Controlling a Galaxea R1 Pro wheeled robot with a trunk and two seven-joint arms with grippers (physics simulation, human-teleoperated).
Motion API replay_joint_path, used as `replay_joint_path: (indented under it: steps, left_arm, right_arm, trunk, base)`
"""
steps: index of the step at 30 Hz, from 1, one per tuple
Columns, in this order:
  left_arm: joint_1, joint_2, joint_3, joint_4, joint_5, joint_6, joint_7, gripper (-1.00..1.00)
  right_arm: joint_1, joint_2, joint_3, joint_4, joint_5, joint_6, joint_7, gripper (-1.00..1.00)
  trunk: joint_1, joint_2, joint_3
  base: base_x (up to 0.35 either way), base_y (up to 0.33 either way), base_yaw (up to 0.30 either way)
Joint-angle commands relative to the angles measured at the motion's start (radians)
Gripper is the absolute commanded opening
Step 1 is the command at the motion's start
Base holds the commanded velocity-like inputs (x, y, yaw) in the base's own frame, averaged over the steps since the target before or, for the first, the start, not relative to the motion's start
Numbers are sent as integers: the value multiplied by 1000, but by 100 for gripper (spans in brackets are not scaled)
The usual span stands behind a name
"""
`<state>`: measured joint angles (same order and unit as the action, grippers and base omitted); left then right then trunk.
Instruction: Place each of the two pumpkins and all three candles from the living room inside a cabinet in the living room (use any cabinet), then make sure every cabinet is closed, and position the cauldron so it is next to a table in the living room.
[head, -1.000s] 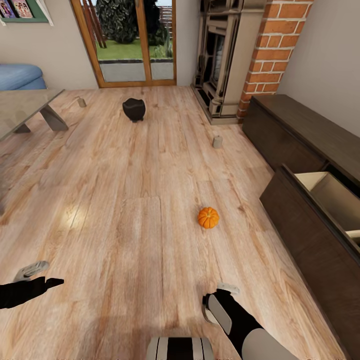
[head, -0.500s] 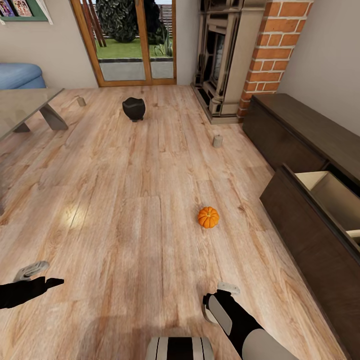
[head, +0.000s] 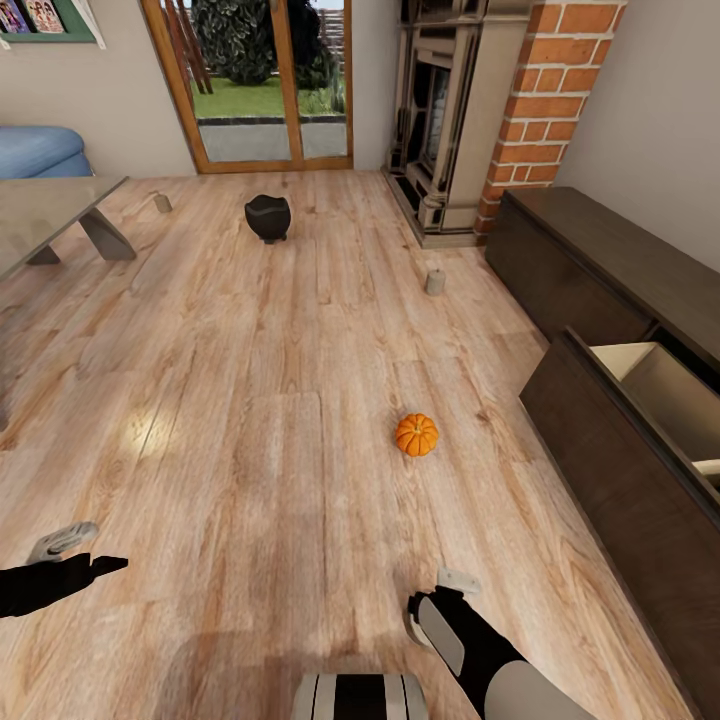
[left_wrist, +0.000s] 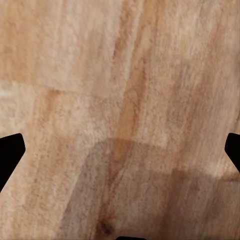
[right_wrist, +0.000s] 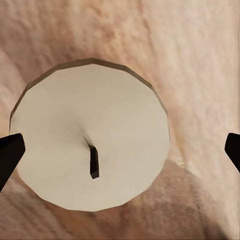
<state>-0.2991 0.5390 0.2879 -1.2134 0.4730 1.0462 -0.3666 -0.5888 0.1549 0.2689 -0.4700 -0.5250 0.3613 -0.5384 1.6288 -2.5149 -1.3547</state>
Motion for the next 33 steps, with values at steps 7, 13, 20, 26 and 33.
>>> replay_joint_path:
  steps: [7, 13, 20, 26, 33]
  left_arm:
    - [0, -1, -1, 0, 1, 0, 0, 100]
    - [0, -2, -1, 0, 0, 0, 0, 100]
    - [0, -2, -1, 0, 1, 0, 0, 100]
    - [0, -2, -2, 0, 0, 0, 0, 100]
    - [0, -2, -3, 0, 1, 0, 0, 100]
  right_arm:
    - [0, 0, 1, 7, 0, -3, 5, 100]
    - [0, 1, 1, 8, 3, -4, 6, 100]
    - [1, 0, 1, 8, 3, -5, 8, 100]
    - [1, 0, 3, 9, 3, -16, 8, 100]
    - [1, 0, 4, 10, 3, -27, 49, 100]
  trunk:
    - [0, 0, 0]
    - [0, 0, 0]
    - [0, 0, 0]
    - [0, 0, 0]
    - [0, 0, 0]
  base:
    - [0, 0, 0]
    - [0, 0, 0]
    - [0, 0, 0]
    - [0, 0, 0]
    - [0, 0, 0]
